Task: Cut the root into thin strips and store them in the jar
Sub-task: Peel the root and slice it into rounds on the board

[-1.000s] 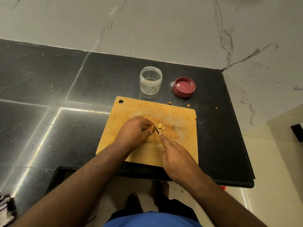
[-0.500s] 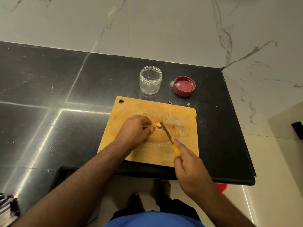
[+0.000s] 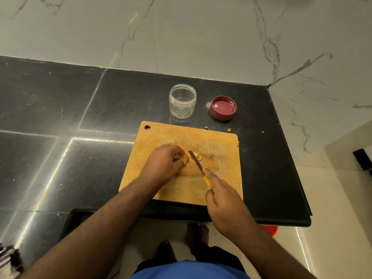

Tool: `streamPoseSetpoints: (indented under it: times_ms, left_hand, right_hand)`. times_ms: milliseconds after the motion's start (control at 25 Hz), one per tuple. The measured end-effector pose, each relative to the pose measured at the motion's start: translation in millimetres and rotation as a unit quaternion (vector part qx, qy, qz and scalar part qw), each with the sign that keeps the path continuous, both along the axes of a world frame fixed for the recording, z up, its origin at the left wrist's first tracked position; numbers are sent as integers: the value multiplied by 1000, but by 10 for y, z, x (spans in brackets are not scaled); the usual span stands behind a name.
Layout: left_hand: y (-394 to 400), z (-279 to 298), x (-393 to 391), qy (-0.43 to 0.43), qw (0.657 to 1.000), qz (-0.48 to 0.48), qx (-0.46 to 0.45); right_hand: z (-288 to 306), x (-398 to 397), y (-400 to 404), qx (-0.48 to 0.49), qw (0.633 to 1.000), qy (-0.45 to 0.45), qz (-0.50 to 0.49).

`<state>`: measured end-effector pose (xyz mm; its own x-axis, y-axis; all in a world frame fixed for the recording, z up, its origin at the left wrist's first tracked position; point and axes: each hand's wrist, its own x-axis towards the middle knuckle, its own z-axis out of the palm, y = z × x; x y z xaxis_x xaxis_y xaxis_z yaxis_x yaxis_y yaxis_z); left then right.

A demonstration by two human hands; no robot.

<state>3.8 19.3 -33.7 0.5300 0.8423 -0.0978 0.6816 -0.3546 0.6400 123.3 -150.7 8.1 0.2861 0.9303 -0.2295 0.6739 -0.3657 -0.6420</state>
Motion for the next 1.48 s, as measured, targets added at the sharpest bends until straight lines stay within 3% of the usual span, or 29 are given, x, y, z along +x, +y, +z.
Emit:
streamPoseSetpoints:
  times_ms: [720, 960, 1320, 1480]
  left_hand:
    - [0, 10, 21, 7, 1000, 0, 18]
    - [17, 2, 22, 11, 1000, -7, 20]
    - [20, -3, 17, 18, 1000, -1, 15]
    - [5, 19, 11, 26, 999, -11, 15]
  right_hand:
    - [-120, -89, 108, -18, 995, -80, 58]
    - [-145, -25, 307, -50, 995, -60, 67]
    - [-97, -18, -128, -2, 1000, -14, 13]
    - [-18, 101, -81, 4, 996, 80, -50]
